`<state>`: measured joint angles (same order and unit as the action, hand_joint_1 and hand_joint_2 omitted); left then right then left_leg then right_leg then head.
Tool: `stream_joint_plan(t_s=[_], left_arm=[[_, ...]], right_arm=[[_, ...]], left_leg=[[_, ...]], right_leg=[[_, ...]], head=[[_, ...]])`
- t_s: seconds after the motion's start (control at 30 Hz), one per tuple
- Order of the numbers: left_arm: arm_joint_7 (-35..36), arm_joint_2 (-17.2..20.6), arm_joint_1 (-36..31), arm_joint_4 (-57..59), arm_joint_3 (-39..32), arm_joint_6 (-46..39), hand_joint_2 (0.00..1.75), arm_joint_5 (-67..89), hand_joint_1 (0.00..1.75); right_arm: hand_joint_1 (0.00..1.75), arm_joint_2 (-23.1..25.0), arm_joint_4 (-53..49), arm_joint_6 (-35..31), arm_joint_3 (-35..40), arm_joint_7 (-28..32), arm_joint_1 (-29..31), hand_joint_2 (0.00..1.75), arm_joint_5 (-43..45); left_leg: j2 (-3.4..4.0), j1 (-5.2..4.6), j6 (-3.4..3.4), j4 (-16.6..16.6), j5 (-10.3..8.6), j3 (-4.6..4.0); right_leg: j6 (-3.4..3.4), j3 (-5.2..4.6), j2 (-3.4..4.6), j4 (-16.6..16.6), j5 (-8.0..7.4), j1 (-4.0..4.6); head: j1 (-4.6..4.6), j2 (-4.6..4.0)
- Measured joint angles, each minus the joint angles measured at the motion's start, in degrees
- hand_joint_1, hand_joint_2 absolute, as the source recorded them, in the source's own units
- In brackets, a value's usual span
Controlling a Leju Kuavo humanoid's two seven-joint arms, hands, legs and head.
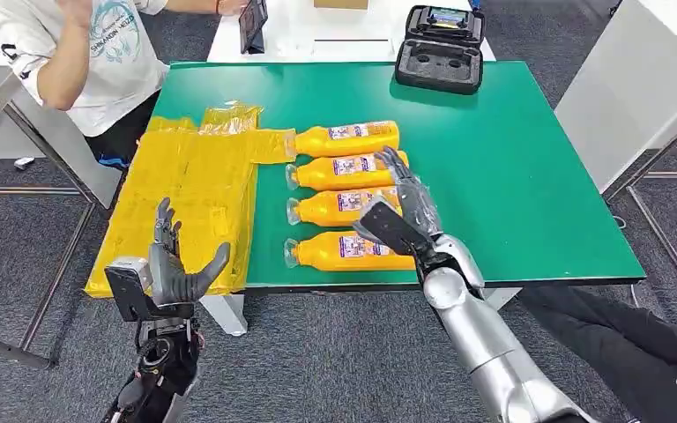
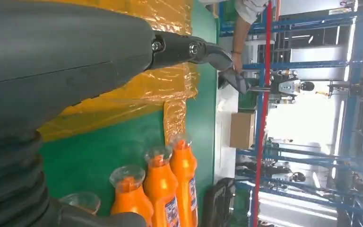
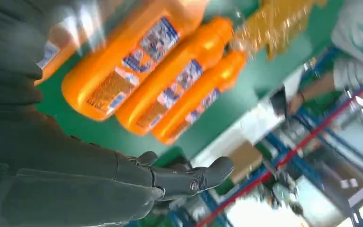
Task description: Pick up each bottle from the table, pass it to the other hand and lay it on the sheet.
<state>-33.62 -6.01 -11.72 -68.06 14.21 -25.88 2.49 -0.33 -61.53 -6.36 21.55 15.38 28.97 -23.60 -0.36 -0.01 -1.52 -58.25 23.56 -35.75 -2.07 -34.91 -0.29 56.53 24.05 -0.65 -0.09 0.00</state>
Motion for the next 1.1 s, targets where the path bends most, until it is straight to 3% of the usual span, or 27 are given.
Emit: stream_joint_plan(t_s=[0.4, 0.7, 1.1], left_arm=[[0.00, 0.15, 0.00, 0.00, -0.90, 0.26, 1.75, -0.02, 0.00], [0.11, 0.15, -0.06, 0.24, -0.90, 0.59, 1.75, -0.50, 0.00], [1.36, 0.22, -0.40, 0.98, -0.90, 1.20, 1.75, -0.46, 0.00]], right_arm=[[0.00, -0.74, 0.39, 1.59, 2.34, -0.85, 1.68, 1.75, 0.50], [0.00, -2.14, 1.88, 11.56, 5.60, -2.60, 3.89, 1.75, 3.01], [0.00, -6.34, 1.75, 18.49, 12.44, -8.72, 3.92, 1.75, 0.26]], left_leg=[[-0.01, -0.01, 0.00, 0.00, 0.00, -0.01], [-0.01, 0.00, 0.00, 0.00, 0.00, 0.00], [-0.02, -0.01, 0.00, -0.01, 0.00, 0.00]], right_leg=[[0.00, 0.00, 0.00, 0.01, 0.00, -0.01], [0.00, 0.00, 0.00, 0.01, 0.00, 0.00], [0.00, 0.00, 0.00, 0.00, 0.00, -0.01]], head=[[0.00, 0.00], [0.02, 0.00], [0.00, 0.00]])
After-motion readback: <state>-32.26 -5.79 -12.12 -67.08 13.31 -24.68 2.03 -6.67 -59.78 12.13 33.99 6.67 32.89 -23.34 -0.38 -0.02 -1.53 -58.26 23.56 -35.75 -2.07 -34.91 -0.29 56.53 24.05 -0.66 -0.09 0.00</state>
